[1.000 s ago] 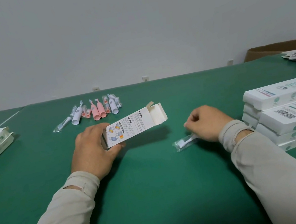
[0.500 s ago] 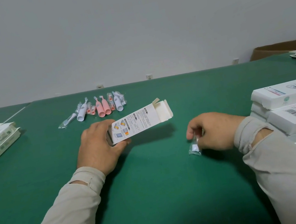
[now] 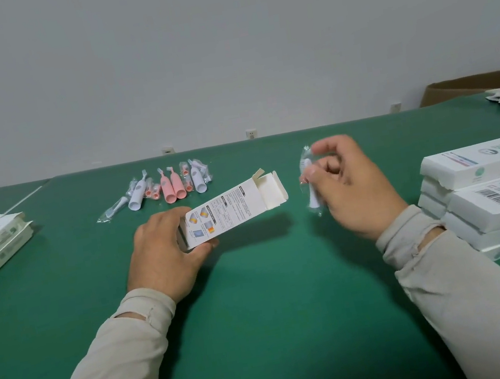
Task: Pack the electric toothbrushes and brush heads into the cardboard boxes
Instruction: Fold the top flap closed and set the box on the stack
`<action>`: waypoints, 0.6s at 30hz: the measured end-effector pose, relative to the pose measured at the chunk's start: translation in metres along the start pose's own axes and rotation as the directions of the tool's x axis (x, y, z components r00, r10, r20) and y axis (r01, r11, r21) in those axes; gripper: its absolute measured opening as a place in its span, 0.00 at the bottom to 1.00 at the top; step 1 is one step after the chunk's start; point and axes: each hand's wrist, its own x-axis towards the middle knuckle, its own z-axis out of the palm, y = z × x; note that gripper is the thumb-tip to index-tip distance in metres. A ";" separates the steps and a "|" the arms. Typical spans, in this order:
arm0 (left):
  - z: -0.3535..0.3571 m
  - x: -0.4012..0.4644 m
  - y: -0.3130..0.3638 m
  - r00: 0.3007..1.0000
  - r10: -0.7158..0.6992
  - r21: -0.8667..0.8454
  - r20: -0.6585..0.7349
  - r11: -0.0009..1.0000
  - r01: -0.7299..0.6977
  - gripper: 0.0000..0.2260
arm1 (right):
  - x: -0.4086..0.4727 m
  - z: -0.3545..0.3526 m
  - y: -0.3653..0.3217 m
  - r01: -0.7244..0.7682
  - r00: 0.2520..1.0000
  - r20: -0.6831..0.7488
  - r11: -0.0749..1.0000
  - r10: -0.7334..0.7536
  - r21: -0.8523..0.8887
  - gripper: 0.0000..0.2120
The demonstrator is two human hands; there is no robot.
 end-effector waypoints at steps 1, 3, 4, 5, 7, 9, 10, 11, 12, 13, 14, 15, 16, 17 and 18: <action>0.000 0.000 0.000 1.000 0.018 -0.003 0.017 1.000 -0.018 0.25 | -0.001 0.002 -0.001 -0.002 1.000 -0.004 0.997 0.003 0.074 0.12; 0.001 0.000 0.001 0.998 0.050 -0.008 0.047 0.999 -0.049 0.25 | -0.003 0.009 -0.003 0.024 0.999 -0.027 0.992 -0.020 0.126 0.15; 0.001 0.000 0.002 0.997 0.061 -0.014 0.053 0.998 -0.060 0.24 | -0.004 0.013 -0.004 0.032 0.998 -0.065 0.989 -0.022 0.145 0.13; 0.001 -0.001 0.003 0.996 0.070 -0.022 0.054 0.997 -0.069 0.24 | -0.005 0.017 -0.005 0.027 0.993 -0.115 0.987 -0.009 0.161 0.11; 0.001 -0.001 0.003 0.996 0.079 -0.033 0.048 0.996 -0.078 0.24 | -0.007 0.021 -0.005 0.001 0.976 -0.214 0.985 0.036 0.171 0.09; 0.001 -0.001 0.003 0.996 0.082 -0.037 0.041 0.996 -0.080 0.24 | -0.007 0.022 -0.005 -0.018 0.964 -0.255 0.980 0.069 0.200 0.08; 0.001 -0.001 0.003 0.996 0.084 -0.036 0.039 0.996 -0.082 0.24 | -0.007 0.021 -0.005 -0.025 0.964 -0.251 0.971 0.086 0.239 0.08; 0.001 -0.001 0.003 0.996 0.086 -0.037 0.037 0.996 -0.084 0.25 | -0.007 0.022 -0.004 -0.037 0.964 -0.241 0.960 0.107 0.278 0.07; 0.001 -0.001 0.003 0.996 0.087 -0.038 0.035 0.996 -0.086 0.25 | -0.006 0.023 -0.005 -0.057 0.965 -0.228 0.949 0.132 0.309 0.06; 0.001 -0.001 0.003 0.996 0.087 -0.039 0.032 0.996 -0.086 0.25 | -0.006 0.025 -0.004 -0.082 0.965 -0.210 0.939 0.159 0.334 0.06; 0.001 -0.002 0.004 0.996 0.087 -0.041 0.027 0.995 -0.086 0.25 | -0.006 0.027 -0.003 -0.112 0.963 -0.191 0.927 0.190 0.358 0.05; 0.001 -0.002 0.004 0.996 0.087 -0.042 0.023 0.995 -0.086 0.25 | -0.006 0.028 -0.002 -0.140 0.961 -0.172 0.914 0.219 0.380 0.05; 0.001 -0.002 0.004 0.996 0.087 -0.042 0.021 0.995 -0.086 0.25 | -0.007 0.029 -0.001 -0.162 0.959 -0.155 0.908 0.237 0.386 0.05; 0.002 -0.002 0.004 0.996 0.088 -0.041 0.020 0.995 -0.087 0.25 | -0.007 0.029 0.001 -0.170 0.960 -0.153 0.922 0.235 0.349 0.06; 0.002 -0.002 0.004 0.996 0.090 -0.038 0.021 0.995 -0.089 0.25 | -0.008 0.029 0.004 -0.161 0.965 -0.165 0.958 0.203 0.237 0.07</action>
